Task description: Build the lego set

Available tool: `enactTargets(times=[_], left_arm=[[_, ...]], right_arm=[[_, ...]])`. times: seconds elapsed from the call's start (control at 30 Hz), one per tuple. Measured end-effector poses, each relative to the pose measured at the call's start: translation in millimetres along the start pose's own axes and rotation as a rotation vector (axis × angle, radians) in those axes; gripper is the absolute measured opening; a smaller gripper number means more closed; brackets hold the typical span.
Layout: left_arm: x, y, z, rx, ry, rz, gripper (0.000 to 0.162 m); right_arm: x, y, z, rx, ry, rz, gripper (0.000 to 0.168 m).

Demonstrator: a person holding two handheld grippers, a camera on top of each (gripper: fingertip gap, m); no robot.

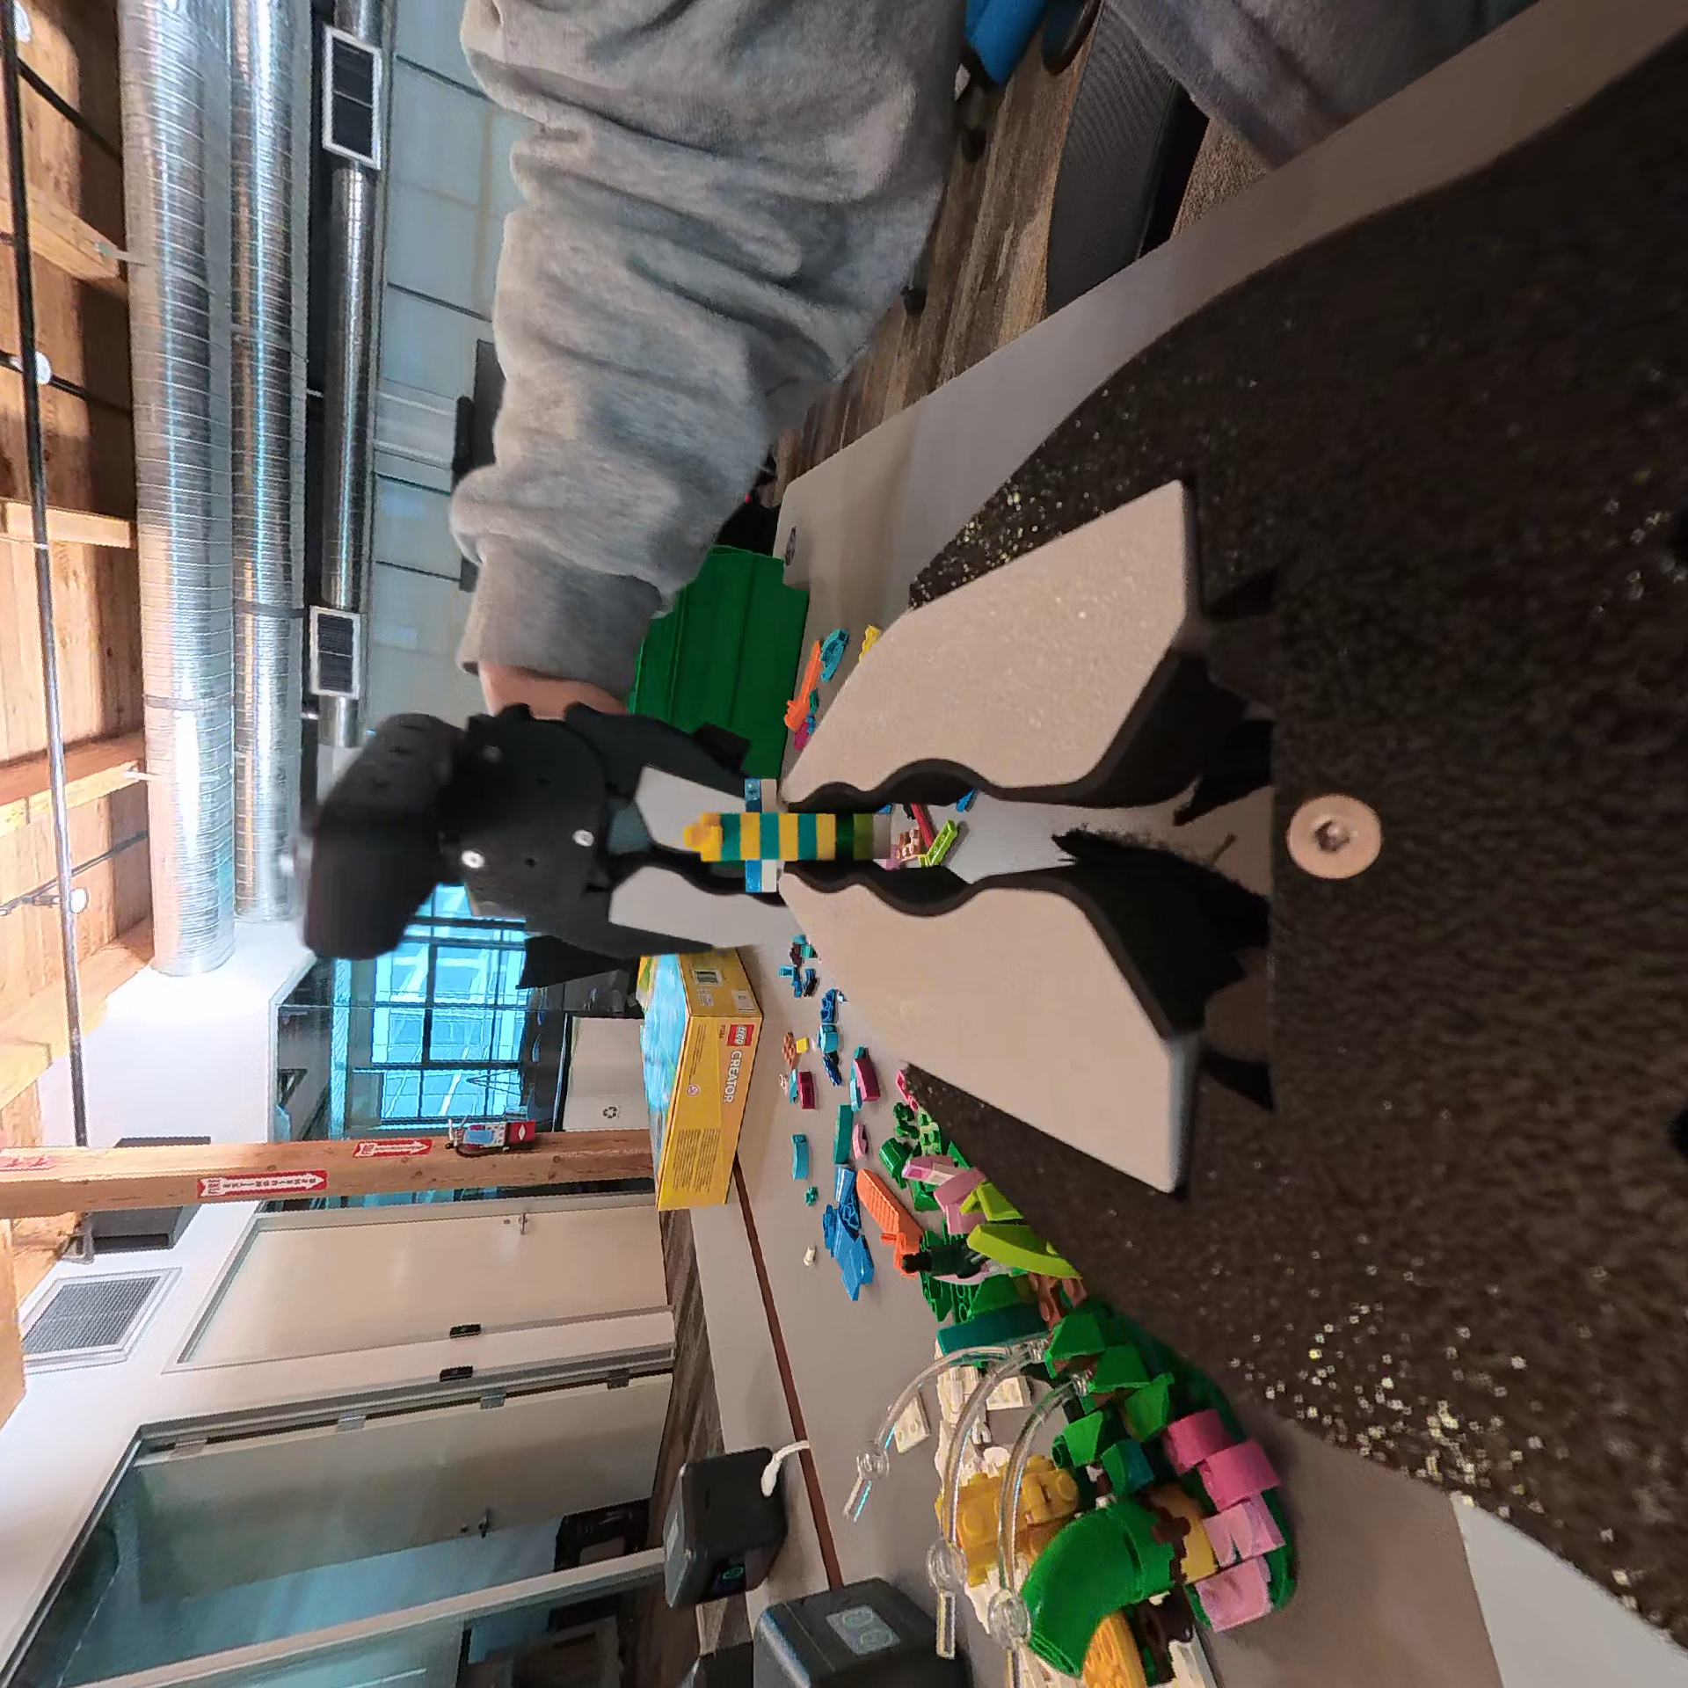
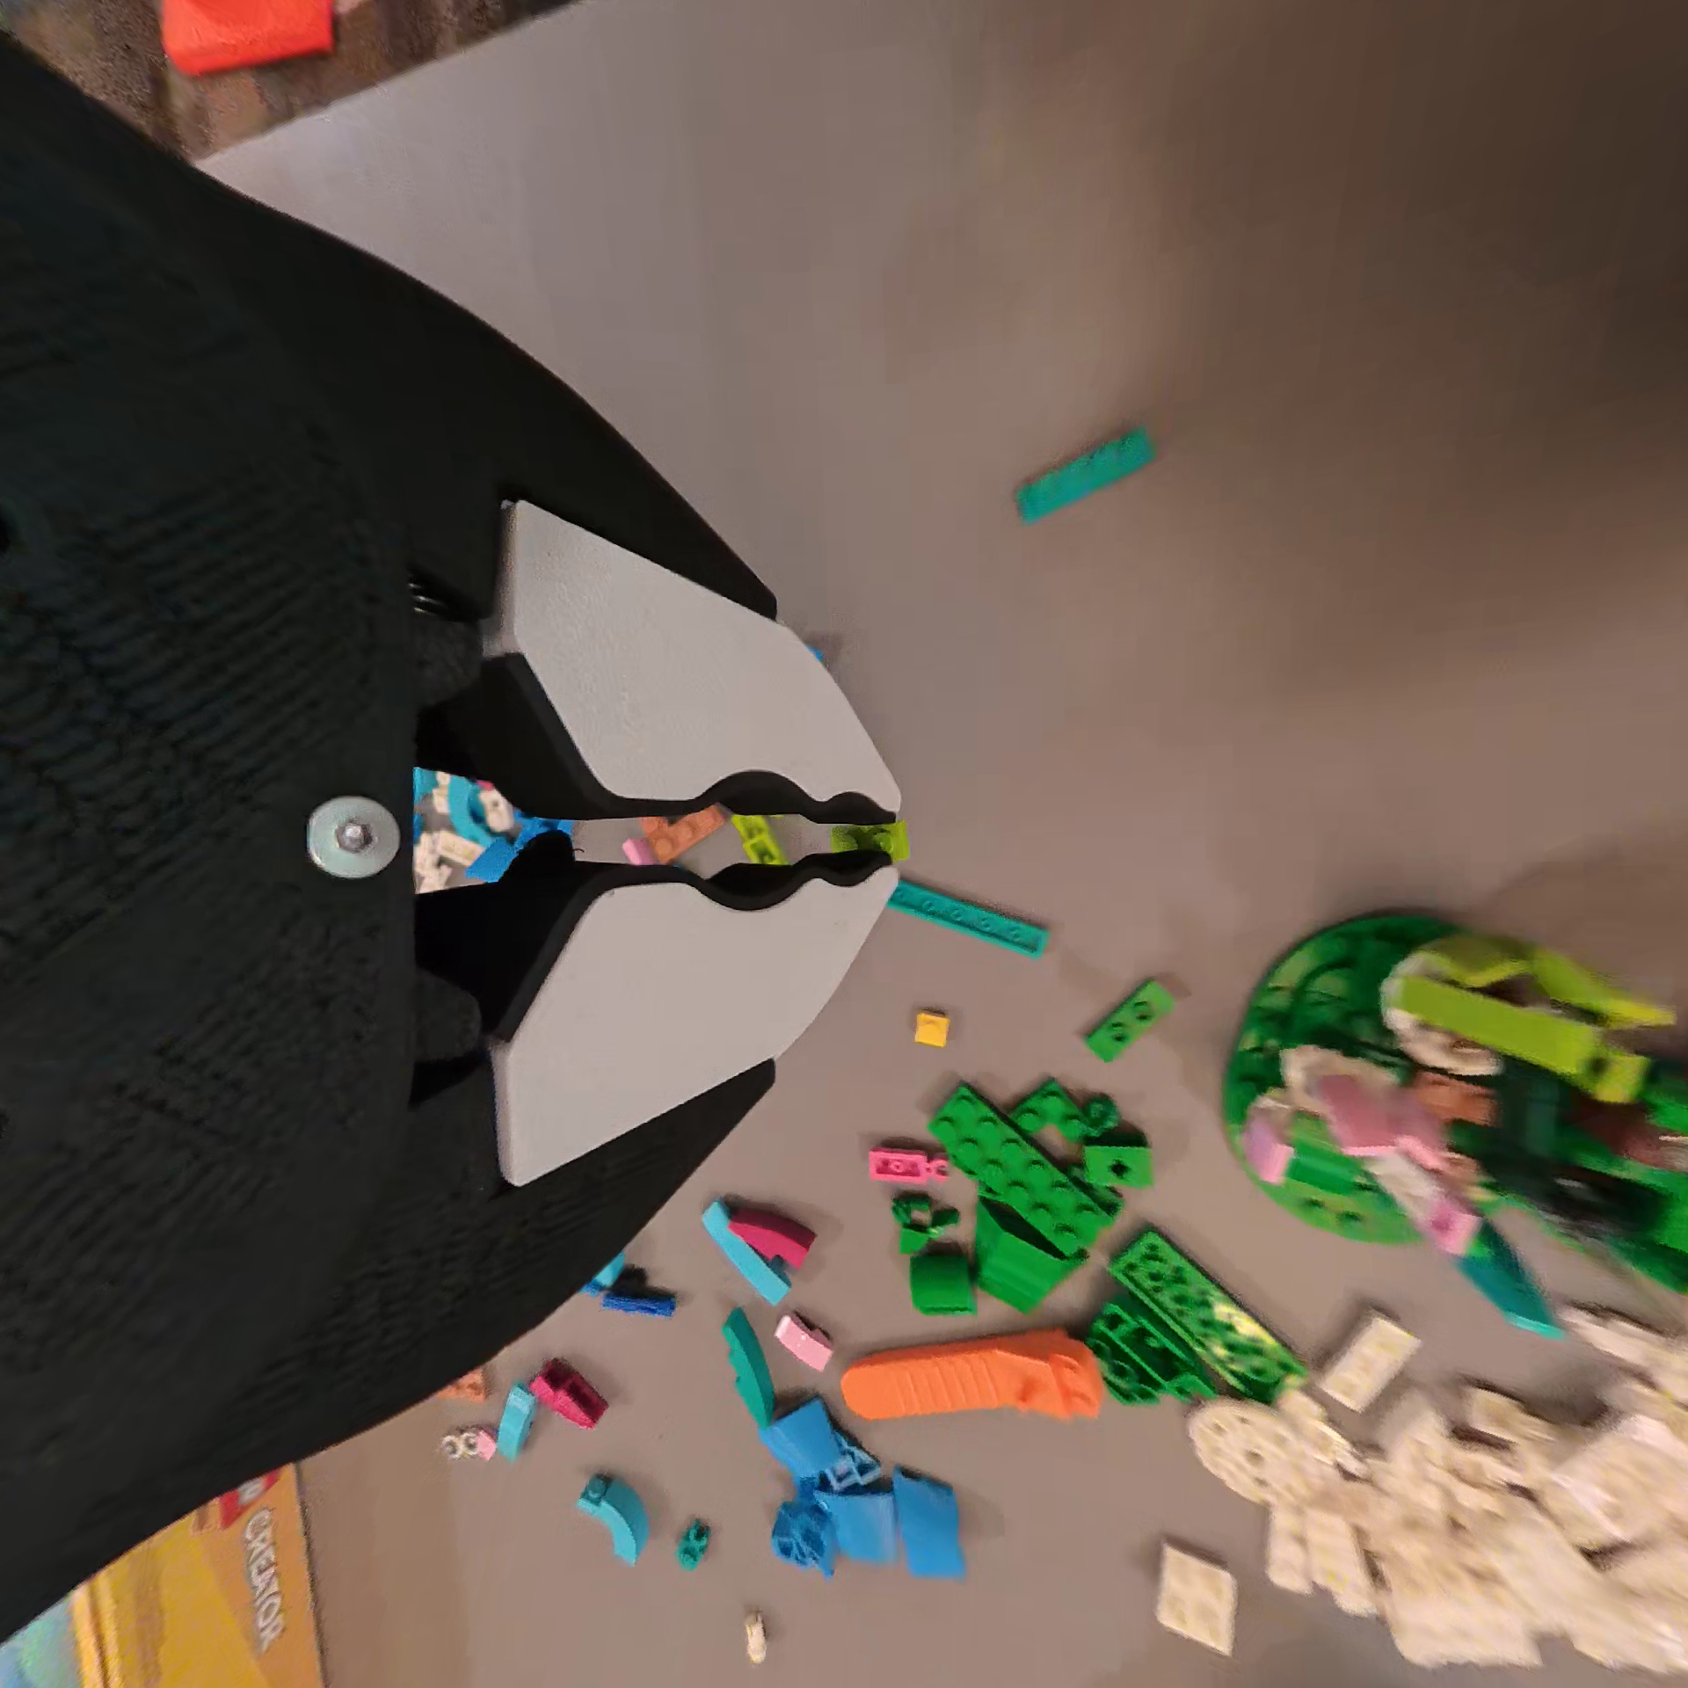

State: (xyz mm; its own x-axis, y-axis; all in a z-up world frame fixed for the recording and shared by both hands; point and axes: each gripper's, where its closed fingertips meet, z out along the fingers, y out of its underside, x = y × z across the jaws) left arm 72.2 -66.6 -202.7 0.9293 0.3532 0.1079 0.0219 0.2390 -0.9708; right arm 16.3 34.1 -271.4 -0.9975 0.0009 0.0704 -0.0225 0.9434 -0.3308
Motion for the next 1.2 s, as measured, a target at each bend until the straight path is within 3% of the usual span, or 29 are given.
enactTargets(times=[0.37, 0.73, 1.0, 1.2], left_arm=[[5, -2, 0, 0.015, 0.008, 0.043, 0.008], [10, -2, 0, 0.019, -0.005, 0.118, 0.008], [9, -4, -1, 0.021, -0.064, 0.219, 0.008], [22, -15, -3, 0.099, -0.001, 0.209, 0.008]], right_arm=[[-42, -82, -47, 0.245, -0.065, -0.128, 0.005], [-40, -80, -53, 0.173, 0.009, -0.164, 0.005], [-43, -77, -52, 0.208, 0.039, -0.153, 0.005], [-45, -88, -66, 0.249, 0.039, -0.131, 0.005]])
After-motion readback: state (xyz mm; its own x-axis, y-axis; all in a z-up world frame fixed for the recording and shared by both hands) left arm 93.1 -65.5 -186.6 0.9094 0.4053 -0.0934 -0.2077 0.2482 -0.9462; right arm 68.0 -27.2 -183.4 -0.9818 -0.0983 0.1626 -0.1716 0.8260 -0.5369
